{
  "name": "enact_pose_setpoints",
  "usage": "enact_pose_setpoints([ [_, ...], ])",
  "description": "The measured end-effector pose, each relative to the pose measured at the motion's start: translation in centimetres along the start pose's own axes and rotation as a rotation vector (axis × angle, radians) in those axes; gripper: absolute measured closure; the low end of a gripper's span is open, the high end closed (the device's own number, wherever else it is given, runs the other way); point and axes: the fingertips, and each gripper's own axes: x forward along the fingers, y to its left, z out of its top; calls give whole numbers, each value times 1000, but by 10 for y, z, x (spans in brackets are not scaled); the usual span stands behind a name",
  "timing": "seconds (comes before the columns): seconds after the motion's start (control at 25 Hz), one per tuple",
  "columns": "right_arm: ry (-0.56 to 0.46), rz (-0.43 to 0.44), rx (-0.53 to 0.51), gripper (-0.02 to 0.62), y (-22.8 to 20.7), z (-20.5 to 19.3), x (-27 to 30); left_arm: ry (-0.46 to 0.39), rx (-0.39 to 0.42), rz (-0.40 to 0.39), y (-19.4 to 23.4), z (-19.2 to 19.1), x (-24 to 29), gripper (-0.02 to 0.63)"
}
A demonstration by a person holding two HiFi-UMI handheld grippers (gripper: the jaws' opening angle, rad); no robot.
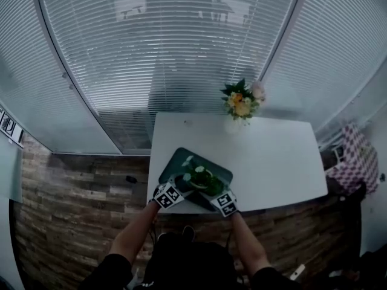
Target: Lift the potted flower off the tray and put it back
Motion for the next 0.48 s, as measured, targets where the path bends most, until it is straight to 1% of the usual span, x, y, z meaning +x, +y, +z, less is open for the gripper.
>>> enact_pose_setpoints([
  [0.24,-70,-24,-22,222,10,32,-25,-70,33,7,-6,29,-31,319],
  [0.48,-114,-32,-5,222,28,47,-45,-92,46,-11,-17,43,-55,319],
])
